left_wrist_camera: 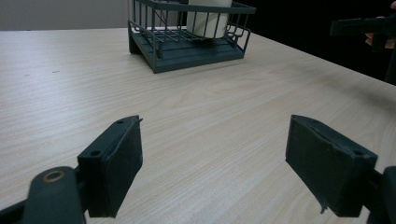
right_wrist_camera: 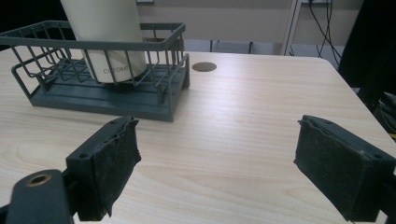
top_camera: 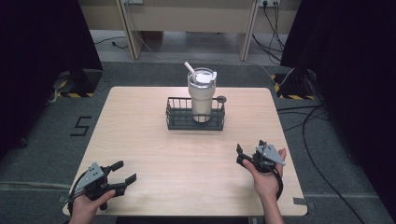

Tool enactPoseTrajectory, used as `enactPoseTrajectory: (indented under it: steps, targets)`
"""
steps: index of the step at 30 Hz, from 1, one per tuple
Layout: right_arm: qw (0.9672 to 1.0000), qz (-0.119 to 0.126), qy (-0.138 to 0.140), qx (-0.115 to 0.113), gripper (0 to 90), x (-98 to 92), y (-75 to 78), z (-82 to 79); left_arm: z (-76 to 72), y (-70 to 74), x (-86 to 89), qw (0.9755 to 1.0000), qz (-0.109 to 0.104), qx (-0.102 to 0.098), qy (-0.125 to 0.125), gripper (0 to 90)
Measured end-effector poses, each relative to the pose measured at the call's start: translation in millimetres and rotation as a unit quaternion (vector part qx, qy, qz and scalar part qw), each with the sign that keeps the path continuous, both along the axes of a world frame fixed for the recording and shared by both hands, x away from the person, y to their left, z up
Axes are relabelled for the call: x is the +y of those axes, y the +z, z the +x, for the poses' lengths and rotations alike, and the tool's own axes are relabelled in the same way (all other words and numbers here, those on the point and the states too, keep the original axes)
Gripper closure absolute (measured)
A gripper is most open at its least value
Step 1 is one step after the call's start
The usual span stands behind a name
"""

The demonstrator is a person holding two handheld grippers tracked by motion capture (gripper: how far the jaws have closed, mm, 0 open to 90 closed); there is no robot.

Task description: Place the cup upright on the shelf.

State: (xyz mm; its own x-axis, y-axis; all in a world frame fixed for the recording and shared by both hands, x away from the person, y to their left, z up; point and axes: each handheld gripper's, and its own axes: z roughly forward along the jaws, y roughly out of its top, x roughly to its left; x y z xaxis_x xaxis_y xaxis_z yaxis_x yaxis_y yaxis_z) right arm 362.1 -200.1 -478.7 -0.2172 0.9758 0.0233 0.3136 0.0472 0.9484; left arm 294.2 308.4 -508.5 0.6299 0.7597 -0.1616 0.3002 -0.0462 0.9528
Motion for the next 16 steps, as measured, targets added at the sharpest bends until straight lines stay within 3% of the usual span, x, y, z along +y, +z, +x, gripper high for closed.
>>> enactPoseTrajectory:
  steps: [9, 16]
  targets:
    - [1.0000, 0.002, -0.003, 0.007, 14.2, -2.5, -8.6, -5.5, 0.1, -0.2, -0.2, 1.0000, 0.000, 0.000, 0.000, 18.0]
    - [0.9999, 0.011, 0.010, 0.000, 11.5, -0.1, -7.0, -5.9, 1.3, 0.2, -0.8, 1.0000, 0.001, 0.001, -0.001, 18.0]
